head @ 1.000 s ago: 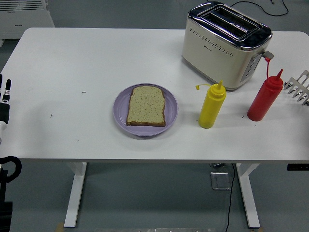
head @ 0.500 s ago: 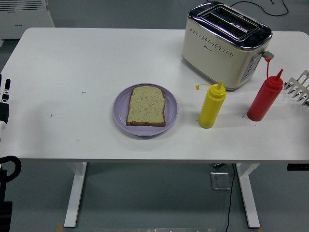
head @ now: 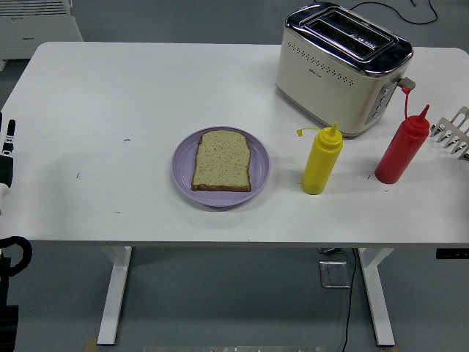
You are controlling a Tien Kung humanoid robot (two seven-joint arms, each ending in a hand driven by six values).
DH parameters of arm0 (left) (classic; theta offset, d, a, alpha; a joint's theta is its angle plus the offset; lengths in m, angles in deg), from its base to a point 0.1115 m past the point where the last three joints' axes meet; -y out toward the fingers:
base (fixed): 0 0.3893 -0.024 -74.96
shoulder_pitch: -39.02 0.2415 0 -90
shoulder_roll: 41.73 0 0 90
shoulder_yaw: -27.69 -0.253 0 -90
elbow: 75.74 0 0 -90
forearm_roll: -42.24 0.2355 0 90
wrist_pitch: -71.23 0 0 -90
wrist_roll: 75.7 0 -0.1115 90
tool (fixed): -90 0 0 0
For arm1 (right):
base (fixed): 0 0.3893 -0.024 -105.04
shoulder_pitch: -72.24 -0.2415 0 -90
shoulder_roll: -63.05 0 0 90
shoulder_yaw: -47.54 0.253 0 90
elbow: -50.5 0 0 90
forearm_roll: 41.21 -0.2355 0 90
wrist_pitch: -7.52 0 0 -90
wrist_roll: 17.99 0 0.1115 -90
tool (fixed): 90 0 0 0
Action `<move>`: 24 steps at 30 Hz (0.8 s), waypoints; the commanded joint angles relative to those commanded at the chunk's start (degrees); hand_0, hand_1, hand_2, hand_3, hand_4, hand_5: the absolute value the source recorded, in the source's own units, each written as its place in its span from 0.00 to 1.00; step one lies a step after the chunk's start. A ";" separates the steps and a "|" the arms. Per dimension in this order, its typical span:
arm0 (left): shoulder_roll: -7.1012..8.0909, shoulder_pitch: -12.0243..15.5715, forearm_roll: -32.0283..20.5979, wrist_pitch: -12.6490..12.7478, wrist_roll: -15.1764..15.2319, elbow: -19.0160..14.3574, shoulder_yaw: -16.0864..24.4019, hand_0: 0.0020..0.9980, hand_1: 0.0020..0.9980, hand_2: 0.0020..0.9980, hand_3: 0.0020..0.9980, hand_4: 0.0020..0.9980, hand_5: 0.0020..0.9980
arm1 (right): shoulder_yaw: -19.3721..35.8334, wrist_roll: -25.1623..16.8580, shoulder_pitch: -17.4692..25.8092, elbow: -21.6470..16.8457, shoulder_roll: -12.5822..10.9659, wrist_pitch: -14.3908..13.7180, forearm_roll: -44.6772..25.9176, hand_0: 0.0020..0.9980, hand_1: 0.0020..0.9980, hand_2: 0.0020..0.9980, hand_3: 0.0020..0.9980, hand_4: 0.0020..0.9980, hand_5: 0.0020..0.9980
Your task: Pick up the cup,pour liquid into bread,place the cup on the desk
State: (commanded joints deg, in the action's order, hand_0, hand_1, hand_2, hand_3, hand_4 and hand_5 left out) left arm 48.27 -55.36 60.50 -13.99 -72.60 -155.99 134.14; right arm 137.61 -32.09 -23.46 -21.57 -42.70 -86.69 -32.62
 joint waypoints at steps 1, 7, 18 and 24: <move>0.00 0.00 0.00 0.00 0.00 0.00 0.00 0.79 0.75 0.74 0.68 0.57 1.00 | 0.01 0.01 0.00 0.00 0.00 0.09 0.07 0.84 0.78 0.81 0.87 0.82 0.59; 0.00 -0.02 0.02 -0.04 -0.04 0.03 -0.02 0.79 0.75 0.74 0.68 0.57 1.00 | 0.10 0.19 -0.04 -0.05 -0.04 0.91 0.37 0.82 0.76 0.79 0.84 0.81 0.59; 0.00 -0.06 0.41 -0.29 -0.45 -0.06 -0.04 0.79 0.75 0.74 0.68 0.57 1.00 | 0.16 0.54 -0.09 0.06 -0.04 1.58 0.21 0.80 0.74 0.77 0.83 0.81 0.59; 0.00 0.04 0.68 -0.54 -0.58 -0.10 -0.09 0.79 0.75 0.74 0.68 0.57 1.00 | 0.10 0.68 -0.06 0.13 -0.07 1.60 0.00 0.80 0.74 0.76 0.83 0.79 0.58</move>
State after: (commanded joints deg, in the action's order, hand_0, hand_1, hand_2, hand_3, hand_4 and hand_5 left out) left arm 48.27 -55.32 61.18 -14.53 -73.17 -156.09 134.05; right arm 137.71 -31.41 -23.52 -21.45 -42.77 -85.09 -32.62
